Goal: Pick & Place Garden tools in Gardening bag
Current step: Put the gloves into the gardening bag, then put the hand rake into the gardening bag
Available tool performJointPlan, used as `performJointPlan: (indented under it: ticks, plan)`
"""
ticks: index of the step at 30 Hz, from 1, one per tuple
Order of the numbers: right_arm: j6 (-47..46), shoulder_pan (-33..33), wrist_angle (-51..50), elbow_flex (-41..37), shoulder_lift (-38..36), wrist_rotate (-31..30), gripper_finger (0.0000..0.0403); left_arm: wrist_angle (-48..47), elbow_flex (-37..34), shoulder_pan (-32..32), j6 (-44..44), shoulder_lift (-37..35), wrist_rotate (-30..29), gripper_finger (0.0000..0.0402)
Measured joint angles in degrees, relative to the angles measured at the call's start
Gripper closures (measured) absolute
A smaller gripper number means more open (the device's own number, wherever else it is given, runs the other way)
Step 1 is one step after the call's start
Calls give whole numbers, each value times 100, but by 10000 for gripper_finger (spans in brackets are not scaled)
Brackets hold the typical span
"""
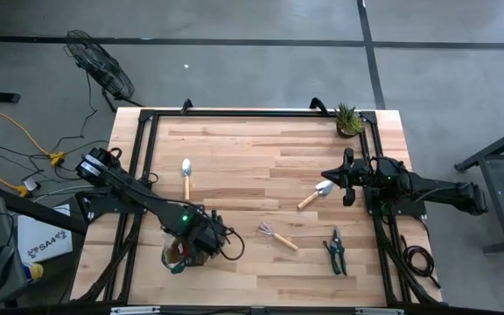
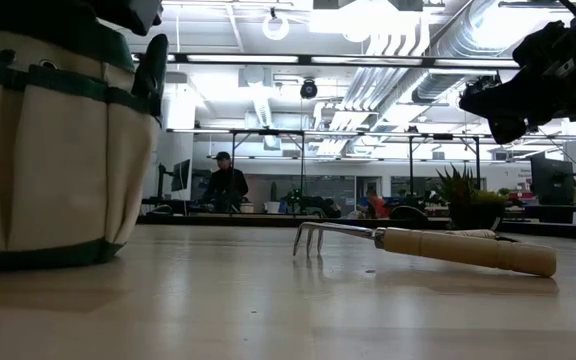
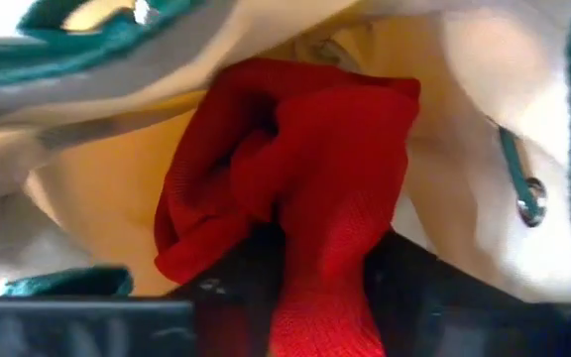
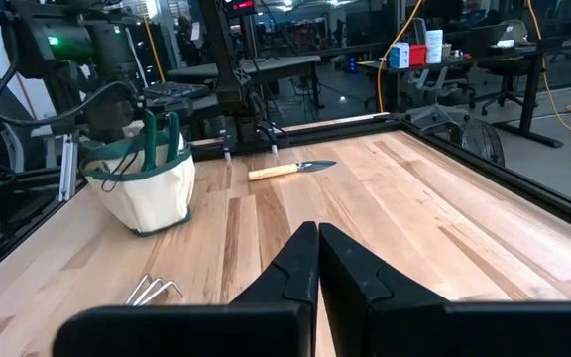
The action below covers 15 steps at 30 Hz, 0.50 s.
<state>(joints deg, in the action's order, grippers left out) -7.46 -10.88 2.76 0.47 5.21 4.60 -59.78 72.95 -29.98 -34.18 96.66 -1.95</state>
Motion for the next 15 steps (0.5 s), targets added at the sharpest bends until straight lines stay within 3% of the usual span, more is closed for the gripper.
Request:
performJointPlan:
  ticks: [6,15]
  plan:
    - [0,-1,0,1,0,0,400,-178,240,0,-93,-2,-161,182]
    - [2,-2,0,2,0,0,400,-1002,836,1,-258,-7,-213,172]
